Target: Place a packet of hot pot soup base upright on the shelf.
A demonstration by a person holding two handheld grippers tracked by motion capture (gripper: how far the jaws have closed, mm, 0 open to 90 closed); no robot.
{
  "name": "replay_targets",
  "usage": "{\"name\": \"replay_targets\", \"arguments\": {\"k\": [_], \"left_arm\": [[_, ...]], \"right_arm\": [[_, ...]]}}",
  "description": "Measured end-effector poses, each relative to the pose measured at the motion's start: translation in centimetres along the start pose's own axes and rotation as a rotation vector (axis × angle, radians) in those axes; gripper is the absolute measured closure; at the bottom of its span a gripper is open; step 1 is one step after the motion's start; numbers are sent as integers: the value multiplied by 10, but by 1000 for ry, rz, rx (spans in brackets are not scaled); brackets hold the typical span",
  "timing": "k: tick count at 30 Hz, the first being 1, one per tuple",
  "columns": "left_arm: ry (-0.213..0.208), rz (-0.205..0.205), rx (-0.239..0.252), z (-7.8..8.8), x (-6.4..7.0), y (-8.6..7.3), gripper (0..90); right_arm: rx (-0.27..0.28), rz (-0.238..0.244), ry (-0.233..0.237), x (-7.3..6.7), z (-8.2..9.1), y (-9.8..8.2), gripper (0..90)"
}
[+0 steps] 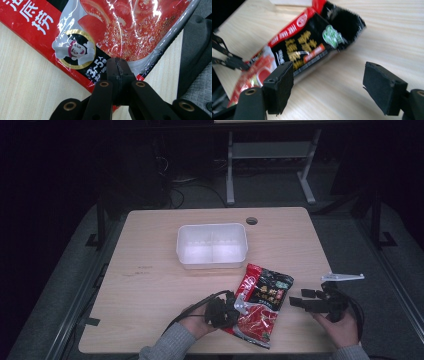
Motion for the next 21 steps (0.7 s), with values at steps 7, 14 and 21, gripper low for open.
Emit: {"name": "replay_targets", "arguments": {"k": [7, 14, 21], "left_arm": [[9, -6, 24, -1, 1, -3, 900], [12, -11, 28, -1, 1, -4, 900], [13, 0, 51, -1, 1, -5, 900]], "right_arm": [[-23, -16, 3, 2, -19, 11, 232], [-34, -31, 10, 4, -30, 13, 233], [-77, -55, 39, 4, -49, 15, 314]]}}
Point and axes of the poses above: each handheld gripper's, and its own axes: z roughly backward along the jaws, y roughly out of its top, x roughly to its right, the point moved 7 cm from there along -z, roughly forward along the jaws, and after that the axes turned 1 degree about -x, right-handed, at the moved point
